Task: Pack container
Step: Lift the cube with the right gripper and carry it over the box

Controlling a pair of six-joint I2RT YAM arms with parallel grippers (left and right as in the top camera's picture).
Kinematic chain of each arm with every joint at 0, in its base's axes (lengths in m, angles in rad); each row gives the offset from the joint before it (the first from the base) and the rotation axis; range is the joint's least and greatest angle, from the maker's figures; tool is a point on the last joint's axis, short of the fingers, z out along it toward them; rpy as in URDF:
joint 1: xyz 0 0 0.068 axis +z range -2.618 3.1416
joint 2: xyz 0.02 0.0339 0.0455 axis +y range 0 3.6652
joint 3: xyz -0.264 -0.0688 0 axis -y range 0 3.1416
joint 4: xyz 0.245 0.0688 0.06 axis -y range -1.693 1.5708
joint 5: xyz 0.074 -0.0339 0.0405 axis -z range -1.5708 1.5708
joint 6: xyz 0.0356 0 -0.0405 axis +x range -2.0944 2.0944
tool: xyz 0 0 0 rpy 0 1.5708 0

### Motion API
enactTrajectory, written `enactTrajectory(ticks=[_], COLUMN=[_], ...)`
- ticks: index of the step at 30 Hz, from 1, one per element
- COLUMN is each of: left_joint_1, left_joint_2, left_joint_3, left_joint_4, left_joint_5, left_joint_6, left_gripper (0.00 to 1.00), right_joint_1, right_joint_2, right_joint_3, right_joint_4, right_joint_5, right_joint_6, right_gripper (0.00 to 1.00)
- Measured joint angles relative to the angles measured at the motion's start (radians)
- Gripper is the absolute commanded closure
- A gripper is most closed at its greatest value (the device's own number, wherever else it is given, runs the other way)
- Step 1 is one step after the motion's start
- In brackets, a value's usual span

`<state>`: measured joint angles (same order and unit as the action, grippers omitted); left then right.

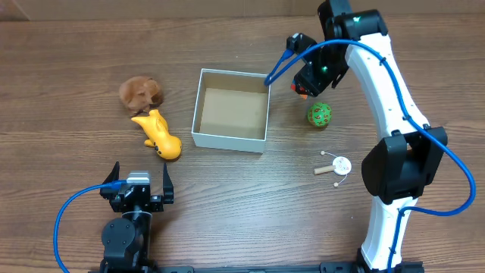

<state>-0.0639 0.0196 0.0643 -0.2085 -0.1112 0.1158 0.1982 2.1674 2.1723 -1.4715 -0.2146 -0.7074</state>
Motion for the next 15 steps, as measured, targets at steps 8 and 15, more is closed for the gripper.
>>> enactTrajectory(ticks=[8,15], left_joint_1=[0.000,0.000], left_joint_2=[0.000,0.000], left_joint_3=[0.000,0.000], left_joint_4=[0.000,0.000], left_joint_5=[0.000,0.000], left_joint_6=[0.000,0.000], left_gripper=[0.00,0.00], right_joint_1=[0.079,0.224], right_joint_2=[0.000,0.001], right_joint_3=[0.086,0.087], right_joint_4=[-0.098,-0.103], right_joint_5=[-0.039,-0.051], right_joint_6=[0.020,0.042], right_gripper=[0.46,0.46])
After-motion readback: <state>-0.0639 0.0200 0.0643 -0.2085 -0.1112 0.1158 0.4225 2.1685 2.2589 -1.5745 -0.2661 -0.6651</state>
